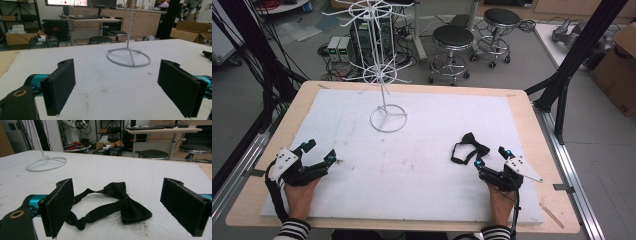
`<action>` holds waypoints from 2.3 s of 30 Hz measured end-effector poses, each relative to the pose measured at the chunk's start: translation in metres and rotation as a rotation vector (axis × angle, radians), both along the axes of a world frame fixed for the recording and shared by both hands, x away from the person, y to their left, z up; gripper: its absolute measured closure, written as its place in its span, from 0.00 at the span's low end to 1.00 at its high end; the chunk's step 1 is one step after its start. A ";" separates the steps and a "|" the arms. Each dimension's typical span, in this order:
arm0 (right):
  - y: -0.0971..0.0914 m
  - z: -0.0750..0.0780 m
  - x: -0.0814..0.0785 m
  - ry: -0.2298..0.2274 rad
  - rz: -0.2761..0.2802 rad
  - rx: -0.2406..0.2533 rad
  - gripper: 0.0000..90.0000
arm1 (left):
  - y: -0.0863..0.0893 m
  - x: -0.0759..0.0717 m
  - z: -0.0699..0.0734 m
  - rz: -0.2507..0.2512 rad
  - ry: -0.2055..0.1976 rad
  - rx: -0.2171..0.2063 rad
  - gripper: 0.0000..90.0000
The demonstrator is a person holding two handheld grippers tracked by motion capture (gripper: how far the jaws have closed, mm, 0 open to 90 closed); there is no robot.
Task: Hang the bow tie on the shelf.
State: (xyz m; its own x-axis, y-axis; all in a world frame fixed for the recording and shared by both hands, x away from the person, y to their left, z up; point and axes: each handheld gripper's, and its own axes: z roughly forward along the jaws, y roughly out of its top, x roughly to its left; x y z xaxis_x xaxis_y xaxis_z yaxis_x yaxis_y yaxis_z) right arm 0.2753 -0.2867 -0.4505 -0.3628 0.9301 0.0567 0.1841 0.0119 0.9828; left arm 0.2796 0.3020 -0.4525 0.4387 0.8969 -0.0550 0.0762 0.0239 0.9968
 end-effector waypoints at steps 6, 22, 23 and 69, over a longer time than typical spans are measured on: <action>0.000 0.000 0.000 0.004 -0.003 0.001 0.12 | 0.000 0.000 0.000 -0.001 0.000 0.005 0.17; 0.000 0.000 0.000 0.002 0.002 0.003 0.12 | 0.000 0.000 0.000 0.003 -0.001 0.009 0.17; 0.000 0.000 0.000 -0.003 0.002 -0.001 0.12 | 0.000 0.000 0.000 0.002 0.000 0.010 0.17; -0.001 0.058 0.067 0.310 0.138 -0.318 0.24 | 0.000 -0.001 0.000 0.000 -0.010 0.006 0.17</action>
